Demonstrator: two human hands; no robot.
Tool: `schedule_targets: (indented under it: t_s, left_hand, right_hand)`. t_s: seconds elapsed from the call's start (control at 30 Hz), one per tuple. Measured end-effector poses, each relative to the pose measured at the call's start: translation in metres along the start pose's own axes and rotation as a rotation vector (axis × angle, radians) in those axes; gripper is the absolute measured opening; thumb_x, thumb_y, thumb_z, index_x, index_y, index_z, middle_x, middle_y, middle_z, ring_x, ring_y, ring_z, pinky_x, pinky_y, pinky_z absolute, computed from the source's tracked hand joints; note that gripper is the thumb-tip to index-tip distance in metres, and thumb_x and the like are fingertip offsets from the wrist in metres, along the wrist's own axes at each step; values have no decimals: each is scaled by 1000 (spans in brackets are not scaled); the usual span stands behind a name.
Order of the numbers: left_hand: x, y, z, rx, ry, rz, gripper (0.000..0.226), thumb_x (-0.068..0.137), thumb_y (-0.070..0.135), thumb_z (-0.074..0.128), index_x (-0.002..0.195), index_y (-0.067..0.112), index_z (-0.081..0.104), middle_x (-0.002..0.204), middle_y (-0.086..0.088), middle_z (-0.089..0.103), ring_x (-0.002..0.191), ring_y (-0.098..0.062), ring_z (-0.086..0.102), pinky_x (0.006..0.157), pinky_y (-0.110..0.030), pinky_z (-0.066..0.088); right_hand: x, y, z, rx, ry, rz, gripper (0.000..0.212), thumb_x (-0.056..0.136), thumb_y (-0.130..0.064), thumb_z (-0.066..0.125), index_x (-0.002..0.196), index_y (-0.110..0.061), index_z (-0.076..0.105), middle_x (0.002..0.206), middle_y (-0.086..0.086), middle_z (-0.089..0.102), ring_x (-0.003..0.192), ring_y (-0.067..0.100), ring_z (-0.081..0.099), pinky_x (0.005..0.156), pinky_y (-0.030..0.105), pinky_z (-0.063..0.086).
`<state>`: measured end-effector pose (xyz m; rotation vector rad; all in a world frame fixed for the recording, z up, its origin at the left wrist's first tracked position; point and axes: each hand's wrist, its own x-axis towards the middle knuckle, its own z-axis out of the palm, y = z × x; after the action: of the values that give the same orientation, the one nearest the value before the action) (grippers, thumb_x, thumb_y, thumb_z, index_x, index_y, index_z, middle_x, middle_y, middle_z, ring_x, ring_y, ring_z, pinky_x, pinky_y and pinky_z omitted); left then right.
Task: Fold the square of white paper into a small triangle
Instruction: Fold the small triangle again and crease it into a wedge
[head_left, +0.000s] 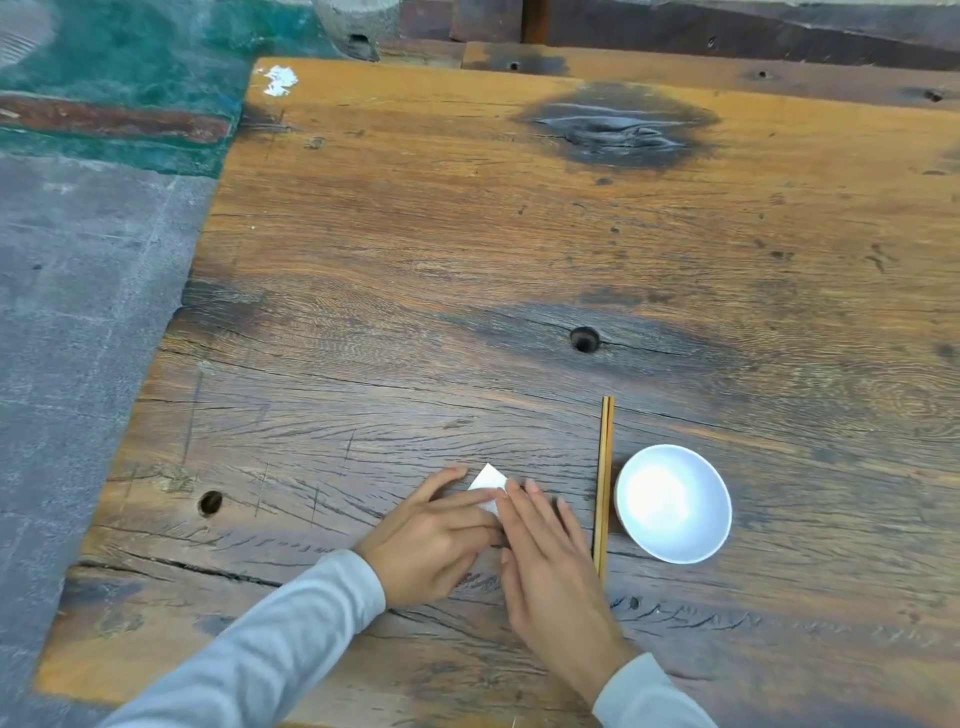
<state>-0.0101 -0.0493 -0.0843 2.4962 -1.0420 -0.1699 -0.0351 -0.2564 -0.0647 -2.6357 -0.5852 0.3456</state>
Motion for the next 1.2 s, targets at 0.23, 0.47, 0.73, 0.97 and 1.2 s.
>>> schedule_targets:
  t_s: [0.23, 0.47, 0.73, 0.97, 1.2]
  left_hand:
    - [-32, 47, 29, -21, 82, -309, 46, 89, 16, 62, 134, 24, 61, 154, 5, 48, 147, -20, 39, 114, -50, 37]
    - [-25, 70, 50, 130, -15, -675, 61, 104, 44, 33, 155, 10, 38, 166, -6, 30, 152, -26, 29, 120, -60, 16]
    - [-30, 57, 63, 137, -73, -676, 66, 106, 52, 21, 160, 13, 26, 169, -4, 19, 156, -20, 19, 122, -61, 12]
    - [-28, 63, 60, 147, -64, -715, 65, 106, 50, 18, 158, 13, 30, 167, -6, 26, 153, -21, 25, 121, -61, 15]
    - [-30, 65, 64, 170, -51, -734, 64, 106, 47, 17, 161, 16, 21, 169, -5, 22, 156, -21, 17, 125, -58, 5]
  right_hand:
    - [-11, 3, 9, -111, -118, 36, 61, 99, -35, 49, 153, -10, 36, 163, 3, 27, 152, 26, 20, 117, 50, 15]
    - [-19, -3, 19, -188, -151, 142, 68, 99, -49, 35, 154, -9, 31, 164, 8, 23, 152, 27, 20, 115, 53, 19]
    - [-21, -6, 16, -180, -174, 266, 80, 98, -63, 22, 157, -9, 17, 166, 7, 14, 153, 25, 15, 118, 49, 16]
    - [-21, -13, 14, -177, -153, 326, 81, 95, -61, 29, 154, -5, 28, 163, 12, 24, 149, 28, 28, 115, 49, 21]
    - [-22, -18, 27, -134, -101, 395, 82, 95, -60, 27, 155, -4, 22, 164, 14, 19, 152, 29, 19, 118, 49, 18]
